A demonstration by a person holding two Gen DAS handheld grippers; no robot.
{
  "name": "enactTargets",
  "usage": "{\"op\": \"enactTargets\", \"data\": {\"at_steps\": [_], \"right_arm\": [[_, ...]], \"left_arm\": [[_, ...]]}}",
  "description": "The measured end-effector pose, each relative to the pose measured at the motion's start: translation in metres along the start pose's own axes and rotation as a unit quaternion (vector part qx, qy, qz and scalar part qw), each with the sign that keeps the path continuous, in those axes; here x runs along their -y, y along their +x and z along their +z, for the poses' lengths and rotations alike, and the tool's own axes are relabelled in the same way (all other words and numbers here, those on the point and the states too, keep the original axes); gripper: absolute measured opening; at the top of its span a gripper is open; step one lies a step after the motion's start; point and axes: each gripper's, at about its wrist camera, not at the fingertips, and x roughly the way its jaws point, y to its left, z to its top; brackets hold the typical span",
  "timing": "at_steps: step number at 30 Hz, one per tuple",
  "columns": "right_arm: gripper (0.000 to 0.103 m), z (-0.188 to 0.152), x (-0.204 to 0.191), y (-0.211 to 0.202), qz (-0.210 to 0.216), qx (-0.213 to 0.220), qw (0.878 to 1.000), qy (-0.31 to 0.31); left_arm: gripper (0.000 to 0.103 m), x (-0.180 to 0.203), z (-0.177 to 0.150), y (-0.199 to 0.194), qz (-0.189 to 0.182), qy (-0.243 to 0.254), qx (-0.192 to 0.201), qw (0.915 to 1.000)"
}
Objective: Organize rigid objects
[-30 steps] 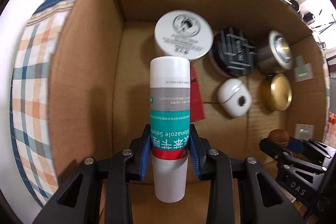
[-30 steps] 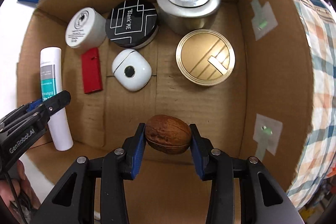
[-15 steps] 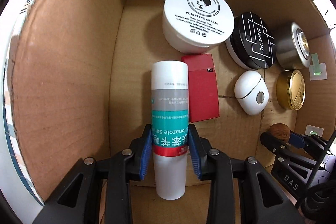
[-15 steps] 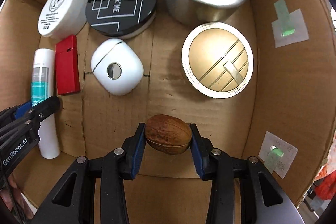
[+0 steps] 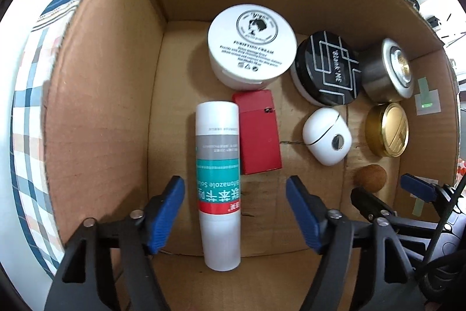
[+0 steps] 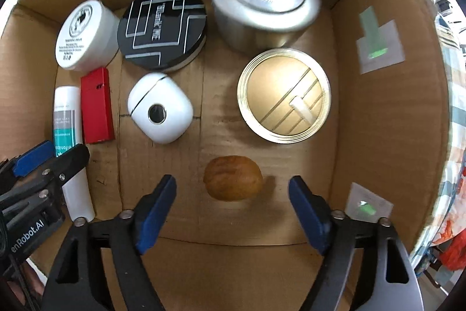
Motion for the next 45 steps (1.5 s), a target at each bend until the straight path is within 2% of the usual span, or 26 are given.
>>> {"op": "enactTargets", "data": {"at_steps": [5,7,9,11,16,25,36,45], "right_arm": [[0.091,0.002,0.012,-0.012,-0.004,0.007,1.0,0.007],[0.091,0.003,0.014,-0.015,0.003,0.006,1.0,0.008],[0.095,0.001,0.016,-0.019,0.01,0.007,1.0,0.008],[0.103,-0.002,0.018,-0.021,0.016,0.011,1.0,0.01],[0.103,-0.016,0.024,-0.052,0.017,0.042,0.999,0.011],[0.103,-0.067,0.034,-0.151,0.039,0.13,0.991,0.008],[0.103,-0.156,0.054,-0.269,0.052,0.25,0.967,0.02],[0.103,-0.217,0.072,-0.342,0.057,0.32,0.945,0.033]], "left_arm": [[0.085,0.019,0.01,-0.016,0.008,-0.005,0.017,0.9998],[0.092,0.028,0.006,-0.022,0.0,-0.007,0.021,0.9997],[0.103,0.033,0.005,-0.031,0.014,-0.007,0.031,0.9994],[0.103,0.035,0.004,-0.042,0.021,-0.004,0.044,0.9988],[0.103,0.041,-0.004,-0.09,0.023,-0.001,0.088,0.9958],[0.103,0.026,-0.06,-0.187,0.012,0.005,0.191,0.9815],[0.103,0.045,-0.136,-0.292,0.024,0.03,0.294,0.955],[0.103,0.057,-0.171,-0.345,0.017,0.035,0.34,0.9395]]}}
